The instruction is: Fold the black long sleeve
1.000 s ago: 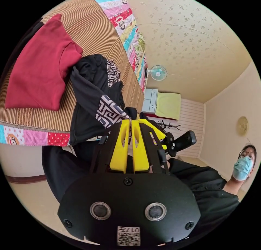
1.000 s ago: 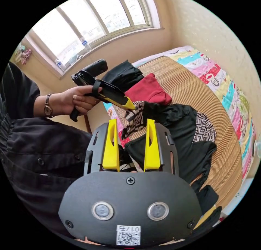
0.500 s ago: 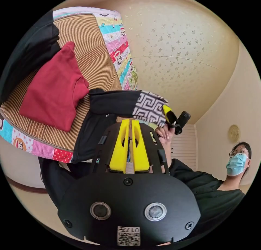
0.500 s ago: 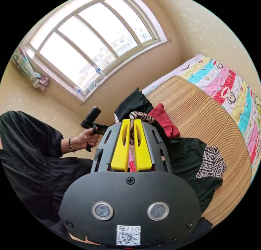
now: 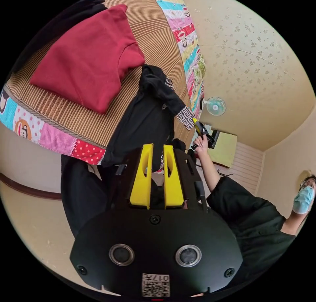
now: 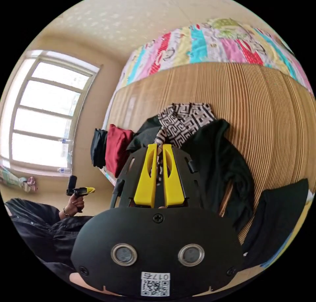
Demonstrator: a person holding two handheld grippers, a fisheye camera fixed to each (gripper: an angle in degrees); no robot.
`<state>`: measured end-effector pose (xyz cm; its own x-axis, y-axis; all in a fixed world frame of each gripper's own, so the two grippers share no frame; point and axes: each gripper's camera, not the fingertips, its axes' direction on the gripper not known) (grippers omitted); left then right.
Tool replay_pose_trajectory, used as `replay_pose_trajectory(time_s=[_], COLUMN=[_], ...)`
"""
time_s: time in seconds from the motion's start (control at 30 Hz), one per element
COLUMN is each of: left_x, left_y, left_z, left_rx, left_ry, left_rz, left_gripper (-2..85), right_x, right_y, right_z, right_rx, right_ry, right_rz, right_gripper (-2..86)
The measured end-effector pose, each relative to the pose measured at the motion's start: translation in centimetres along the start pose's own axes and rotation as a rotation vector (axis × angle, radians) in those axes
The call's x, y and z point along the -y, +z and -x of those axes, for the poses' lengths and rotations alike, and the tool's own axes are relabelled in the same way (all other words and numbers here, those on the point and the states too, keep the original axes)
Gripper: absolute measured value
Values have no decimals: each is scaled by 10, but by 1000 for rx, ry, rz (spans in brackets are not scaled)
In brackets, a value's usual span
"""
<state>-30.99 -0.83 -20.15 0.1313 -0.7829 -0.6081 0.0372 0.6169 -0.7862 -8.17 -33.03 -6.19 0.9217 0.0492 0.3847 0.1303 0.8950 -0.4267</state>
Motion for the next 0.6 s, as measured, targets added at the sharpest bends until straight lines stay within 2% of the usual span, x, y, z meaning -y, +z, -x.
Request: replay_pose_trajectory(time_s=[0.1,0.23,0.43,0.53,0.6], left_x=[19,58,139,179,200], left_y=[23,47,83,106,118], left_z=[-19,-56,-104,-117,-120], left_rx=[43,138,253,350,404], left_ry=[32,102,182,183,171], left_rz=[27,33,-6,-34,-54], left_gripper=[66,67,74,77,84], right_x=[-2,4,12,15,15], right_y=[15,-1,-56,-54,-49], right_z=[-13,3,25,-6,-23], right_rx=[-66,-49,188,102,119], right_ry=[38,16,-173,-51,44], right_rz=[64,60,18,31,45], right_gripper=[28,28,29,30,30])
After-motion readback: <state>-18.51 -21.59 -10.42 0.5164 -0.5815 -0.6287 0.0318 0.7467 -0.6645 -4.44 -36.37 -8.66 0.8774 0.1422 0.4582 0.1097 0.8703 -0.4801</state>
